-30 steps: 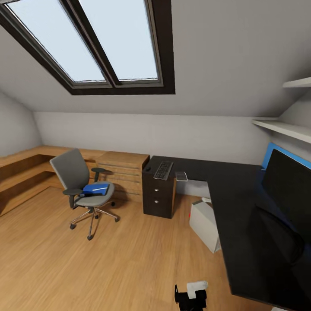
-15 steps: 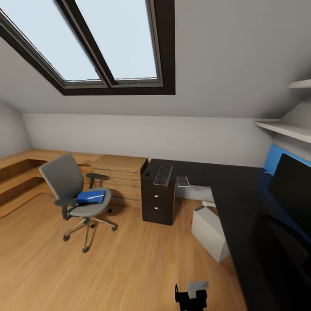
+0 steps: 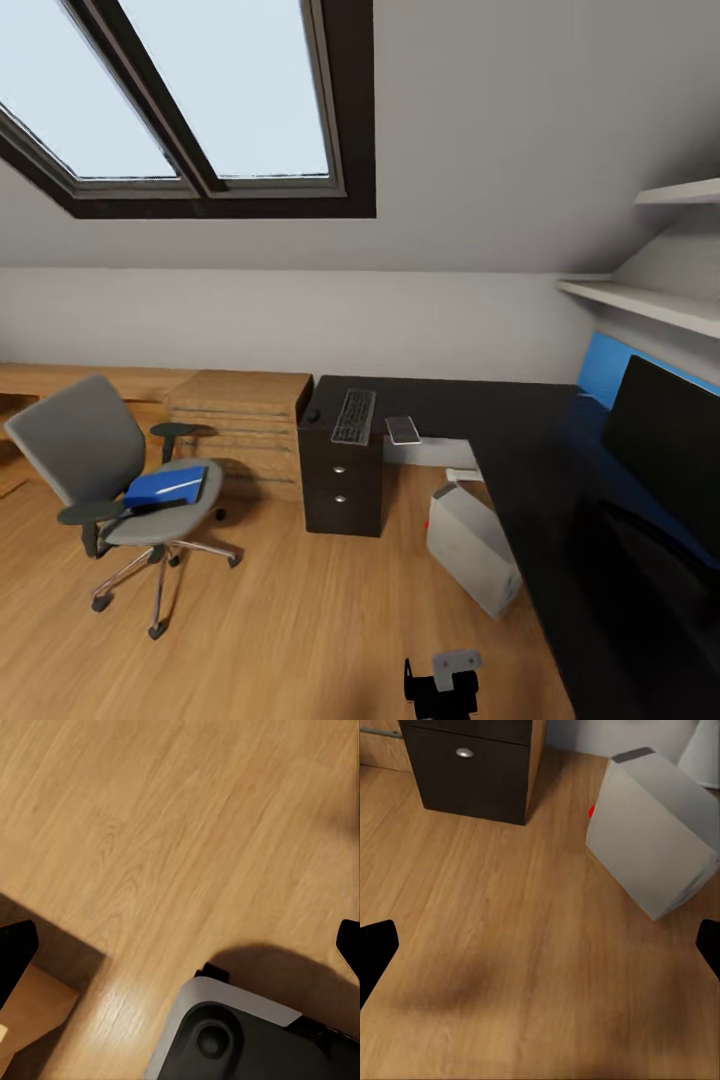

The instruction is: In the bedroom, organize the workspace by keeping the computer under the desk, ensuring the monitor is on the desk, placing the keyboard on the desk next to the monitor, placing the mouse on the desk next to the keyboard, moving the folder from the swivel chair onto the desk next to the mouse, stacking the notebook on top of the folder with the pen on top of the notebook, and positioning the swivel chair next to the desk.

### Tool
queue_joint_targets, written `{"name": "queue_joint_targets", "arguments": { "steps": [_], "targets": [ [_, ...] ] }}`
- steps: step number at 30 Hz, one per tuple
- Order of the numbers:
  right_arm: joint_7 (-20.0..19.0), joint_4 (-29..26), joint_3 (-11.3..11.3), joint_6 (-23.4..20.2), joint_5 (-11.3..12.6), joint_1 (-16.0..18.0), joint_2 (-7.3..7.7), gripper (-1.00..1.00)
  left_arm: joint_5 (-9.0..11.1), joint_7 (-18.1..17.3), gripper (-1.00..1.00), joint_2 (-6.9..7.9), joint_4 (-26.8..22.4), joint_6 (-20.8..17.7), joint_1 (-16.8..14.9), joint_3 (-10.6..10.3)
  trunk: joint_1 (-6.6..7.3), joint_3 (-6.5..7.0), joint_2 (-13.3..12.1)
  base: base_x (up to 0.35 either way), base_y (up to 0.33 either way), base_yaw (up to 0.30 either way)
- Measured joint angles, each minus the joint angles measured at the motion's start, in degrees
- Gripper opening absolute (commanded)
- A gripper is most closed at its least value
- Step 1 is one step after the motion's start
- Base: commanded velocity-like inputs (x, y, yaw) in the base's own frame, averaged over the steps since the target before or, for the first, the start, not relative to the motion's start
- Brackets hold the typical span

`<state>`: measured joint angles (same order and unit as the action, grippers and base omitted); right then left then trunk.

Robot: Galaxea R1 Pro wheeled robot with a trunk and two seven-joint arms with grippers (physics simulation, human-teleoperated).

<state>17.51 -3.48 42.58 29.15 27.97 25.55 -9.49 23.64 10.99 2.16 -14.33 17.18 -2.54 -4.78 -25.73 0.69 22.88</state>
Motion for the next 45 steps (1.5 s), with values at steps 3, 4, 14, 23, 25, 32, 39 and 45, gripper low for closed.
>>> {"name": "queue_joint_targets", "arguments": {
  "steps": [3, 4, 14, 23, 25, 32, 39, 45],
  "targets": [
    [0.0, 0.1, 0.0, 0.0, 0.0, 0.0, 0.00, 1.00, 0.0, 0.0, 1.00, 0.00, 0.0, 0.0, 0.0, 0.0, 0.00, -0.02, 0.0, 0.318, 0.158, -0.019],
    [0.0, 0.1, 0.0, -0.1, 0.0, 0.0, 0.02, 1.00, 0.0, 0.0, 1.00, 0.00, 0.0, 0.0, 0.0, 0.0, 0.00, -0.02, 0.0, 0.318, 0.158, -0.010],
    [0.0, 0.8, 0.0, 0.0, 0.0, -0.1, 0.27, 1.00, 0.0, 0.0, 1.00, 0.00, 0.0, 0.0, 0.0, 0.0, 0.00, -0.02, 0.0, 0.318, 0.157, -0.001],
    [-0.4, 0.8, 0.0, 0.0, 0.1, -0.1, 0.02, 1.00, 0.0, 0.0, 1.00, 0.00, 0.0, 0.0, 0.0, 0.0, 0.00, -0.03, 0.0, 0.318, 0.154, 0.000],
    [-0.5, 0.8, 0.0, 0.0, 0.1, -0.1, 0.02, 1.00, 0.0, 0.0, 1.00, 0.00, 0.0, 0.0, 0.0, 0.0, 0.00, -0.03, 0.0, 0.318, 0.153, 0.000],
    [-0.5, 0.8, 0.0, 0.0, 0.1, 0.0, 0.02, 1.00, 0.0, 0.0, 1.00, 0.00, 0.0, -0.1, 0.0, 0.0, 0.00, -0.02, 0.0, 0.318, 0.153, 0.000],
    [-0.7, 0.8, 0.0, 0.0, 0.1, -0.1, 0.03, 1.00, 0.0, -0.1, 1.00, 0.00, 0.0, -0.2, 0.0, -0.1, 0.00, -0.02, 0.0, 0.318, 0.151, -0.061],
    [-0.8, 0.8, 0.0, 0.0, 0.1, -0.1, 0.10, 1.00, 0.0, -0.4, 1.00, 0.00, 0.0, -0.3, 0.0, -0.1, 0.00, -0.02, 0.0, 0.318, 0.151, -0.240]
  ]
}}
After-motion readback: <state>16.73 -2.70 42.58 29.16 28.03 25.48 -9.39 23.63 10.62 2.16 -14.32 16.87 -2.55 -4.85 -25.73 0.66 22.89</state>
